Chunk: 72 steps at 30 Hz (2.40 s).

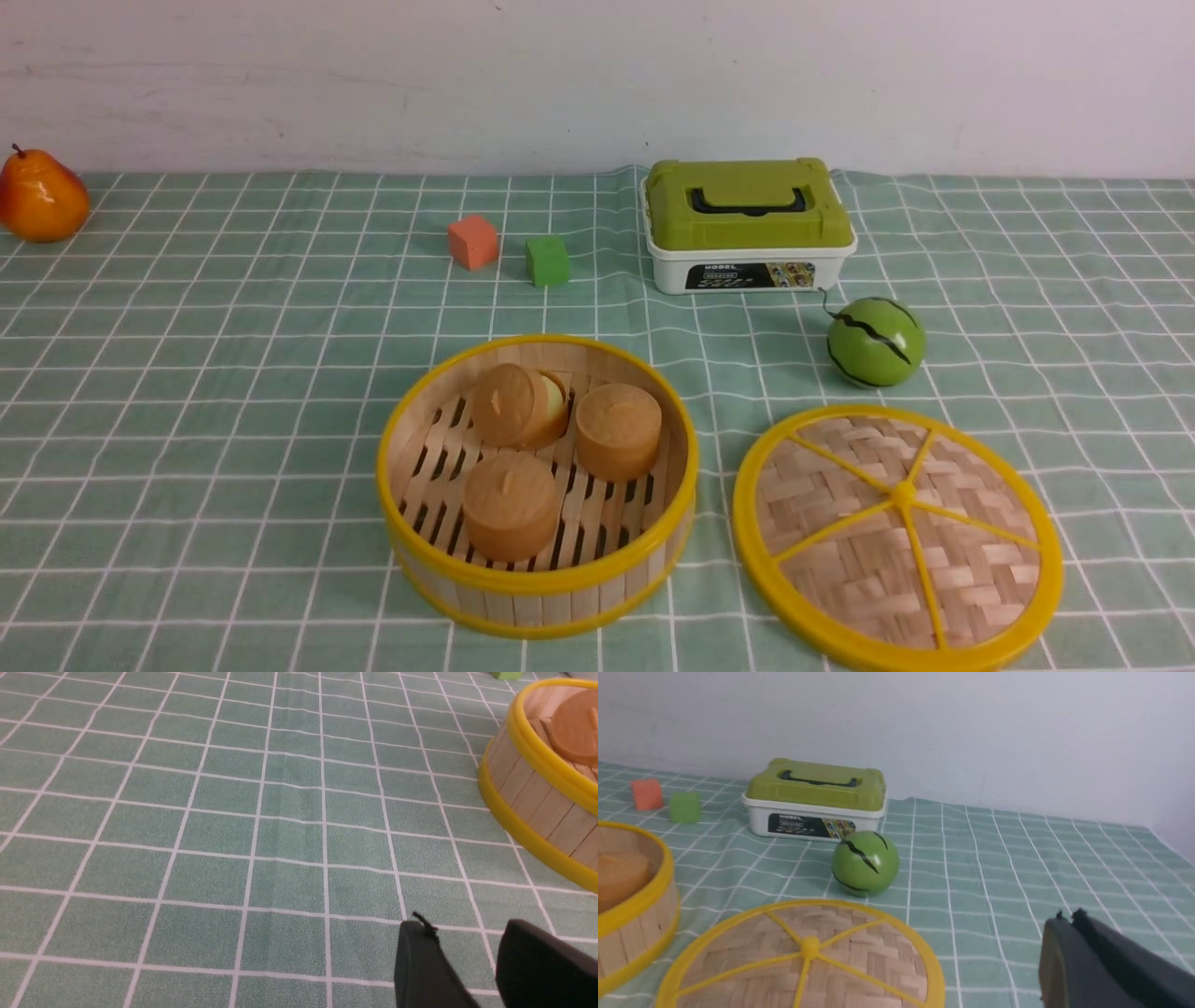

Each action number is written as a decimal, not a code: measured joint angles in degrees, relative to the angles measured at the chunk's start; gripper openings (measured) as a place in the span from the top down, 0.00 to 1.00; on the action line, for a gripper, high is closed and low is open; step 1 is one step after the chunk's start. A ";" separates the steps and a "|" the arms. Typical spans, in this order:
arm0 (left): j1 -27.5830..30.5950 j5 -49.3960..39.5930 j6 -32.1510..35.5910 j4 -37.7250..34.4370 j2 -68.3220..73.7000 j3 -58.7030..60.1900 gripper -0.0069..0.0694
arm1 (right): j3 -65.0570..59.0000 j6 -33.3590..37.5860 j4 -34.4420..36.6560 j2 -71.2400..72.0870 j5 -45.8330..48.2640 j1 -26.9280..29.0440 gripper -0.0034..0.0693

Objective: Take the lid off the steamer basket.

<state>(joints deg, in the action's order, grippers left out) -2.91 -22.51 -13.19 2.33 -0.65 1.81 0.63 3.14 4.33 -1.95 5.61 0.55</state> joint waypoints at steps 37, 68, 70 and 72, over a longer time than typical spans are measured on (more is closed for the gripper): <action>0.00 0.00 0.00 0.00 0.00 0.00 0.60 | -1.65 -11.66 -4.33 2.52 16.56 1.09 0.96; 0.00 0.00 0.00 0.00 0.00 0.00 0.60 | -1.65 -11.66 -4.33 2.52 16.60 1.09 0.90; 0.00 0.00 0.00 0.00 0.00 0.00 0.60 | -1.65 -11.66 -4.33 2.52 16.60 1.09 0.90; 0.00 0.00 0.00 0.00 0.00 0.00 0.60 | -1.65 -11.66 -4.33 2.52 16.60 1.09 0.90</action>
<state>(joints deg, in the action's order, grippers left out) -2.91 -22.51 -13.19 2.33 -0.65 1.81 -1.02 -8.53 0.00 0.56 22.22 1.64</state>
